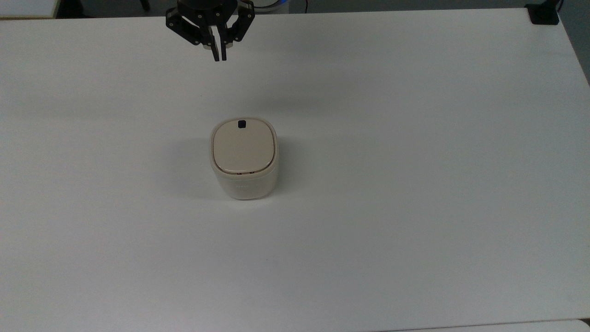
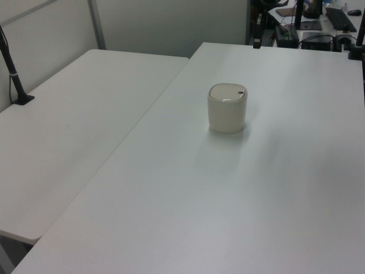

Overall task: Open the trash bin
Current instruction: 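Lower the gripper onto the dark button on the bin lid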

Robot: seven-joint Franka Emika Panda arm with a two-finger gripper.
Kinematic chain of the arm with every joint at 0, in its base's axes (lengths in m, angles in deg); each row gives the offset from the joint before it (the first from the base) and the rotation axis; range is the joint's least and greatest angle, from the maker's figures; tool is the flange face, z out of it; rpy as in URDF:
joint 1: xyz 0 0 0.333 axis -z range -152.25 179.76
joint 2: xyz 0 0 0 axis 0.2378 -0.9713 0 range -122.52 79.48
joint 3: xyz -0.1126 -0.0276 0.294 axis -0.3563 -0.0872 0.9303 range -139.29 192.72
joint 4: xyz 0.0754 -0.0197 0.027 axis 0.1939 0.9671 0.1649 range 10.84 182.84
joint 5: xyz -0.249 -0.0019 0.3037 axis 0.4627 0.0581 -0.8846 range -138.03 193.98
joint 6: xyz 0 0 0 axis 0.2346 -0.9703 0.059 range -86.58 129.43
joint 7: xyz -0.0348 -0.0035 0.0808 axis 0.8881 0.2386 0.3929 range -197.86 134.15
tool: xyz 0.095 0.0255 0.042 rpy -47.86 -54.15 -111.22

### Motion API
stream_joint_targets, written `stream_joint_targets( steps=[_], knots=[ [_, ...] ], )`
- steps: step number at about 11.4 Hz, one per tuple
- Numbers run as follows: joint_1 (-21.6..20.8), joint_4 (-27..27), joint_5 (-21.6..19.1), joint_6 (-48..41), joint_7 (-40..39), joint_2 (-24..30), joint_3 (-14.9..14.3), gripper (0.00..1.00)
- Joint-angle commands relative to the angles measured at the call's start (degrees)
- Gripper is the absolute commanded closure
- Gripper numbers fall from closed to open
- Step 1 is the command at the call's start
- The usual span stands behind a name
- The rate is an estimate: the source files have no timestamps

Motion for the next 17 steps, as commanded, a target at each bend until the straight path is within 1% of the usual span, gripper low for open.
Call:
stream_joint_targets(
  steps=[1,3,5,8,9,11,14,15,17],
  knots=[
    [-0.5,-0.3,-0.6,1.4,-1.3,-0.3,-0.3,1.00],
    [-0.6,-0.3,-1.2,4.6,-1.2,-2.6,-0.2,1.00],
    [-0.4,-0.1,-5.4,7.1,-1.3,-3.6,-0.2,1.00],
    [-0.2,0.0,-8.3,7.2,-1.2,-4.3,-0.2,1.00],
    [-0.5,0.4,-8.3,7.3,-1.3,-4.8,-0.3,1.00],
    [-0.8,0.0,-7.5,9.7,-0.9,-8.2,-0.1,1.00],
    [-3.2,-0.1,-7.4,11.6,-0.8,-11.2,-0.1,1.00],
    [-4.1,0.0,-7.4,13.1,-0.6,-11.9,-0.1,1.00],
    [-4.4,0.2,-6.9,14.2,-0.4,-12.9,-0.1,1.00]
  ],
)
